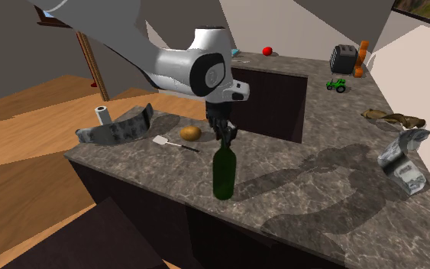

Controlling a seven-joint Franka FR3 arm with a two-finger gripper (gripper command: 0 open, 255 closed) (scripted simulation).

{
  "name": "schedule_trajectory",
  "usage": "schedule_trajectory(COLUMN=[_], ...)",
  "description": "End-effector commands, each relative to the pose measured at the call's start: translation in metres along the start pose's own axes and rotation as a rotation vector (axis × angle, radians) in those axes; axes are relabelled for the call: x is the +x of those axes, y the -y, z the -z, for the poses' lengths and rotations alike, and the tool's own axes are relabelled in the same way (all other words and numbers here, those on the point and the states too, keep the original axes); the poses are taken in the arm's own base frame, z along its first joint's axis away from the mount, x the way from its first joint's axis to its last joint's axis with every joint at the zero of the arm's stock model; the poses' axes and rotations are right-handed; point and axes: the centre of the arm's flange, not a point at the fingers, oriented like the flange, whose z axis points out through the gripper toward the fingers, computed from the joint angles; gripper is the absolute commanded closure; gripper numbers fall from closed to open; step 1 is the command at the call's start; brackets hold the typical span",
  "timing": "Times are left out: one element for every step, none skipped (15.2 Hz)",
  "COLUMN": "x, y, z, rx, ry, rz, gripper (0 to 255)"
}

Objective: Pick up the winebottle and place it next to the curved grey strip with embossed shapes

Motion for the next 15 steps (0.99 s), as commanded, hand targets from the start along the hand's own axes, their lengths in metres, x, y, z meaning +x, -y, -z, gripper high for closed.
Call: schedule_trajectory(x=[0.001,0.001,0.002,0.003,0.003,0.004,0.004,0.005,0.005,0.006,0.006,0.007,0.008,0.008,0.009], y=[0.0,-0.001,-0.001,-0.001,-0.001,-0.001,-0.002,-0.002,-0.002,-0.002,-0.002,-0.003,-0.003,-0.003,-0.003], z=[0.012,0.018,0.023,0.028,0.033,0.039,0.044,0.049,0.054,0.06,0.065,0.07,0.075,0.081,0.086], rx=[0.0,0.0,0.0,0.0,0.0,0.0,0.0,0.0,0.0,0.0,0.0,0.0,0.0,0.0,0.0], ry=[0.0,0.0,0.0,0.0,0.0,0.0,0.0,0.0,0.0,0.0,0.0,0.0,0.0,0.0,0.0], rz=[0.0,0.0,0.0,0.0,0.0,0.0,0.0,0.0,0.0,0.0,0.0,0.0,0.0,0.0,0.0], gripper=[255,255,255,255,255,255,255,255,255,255,255,255,255,255,255])
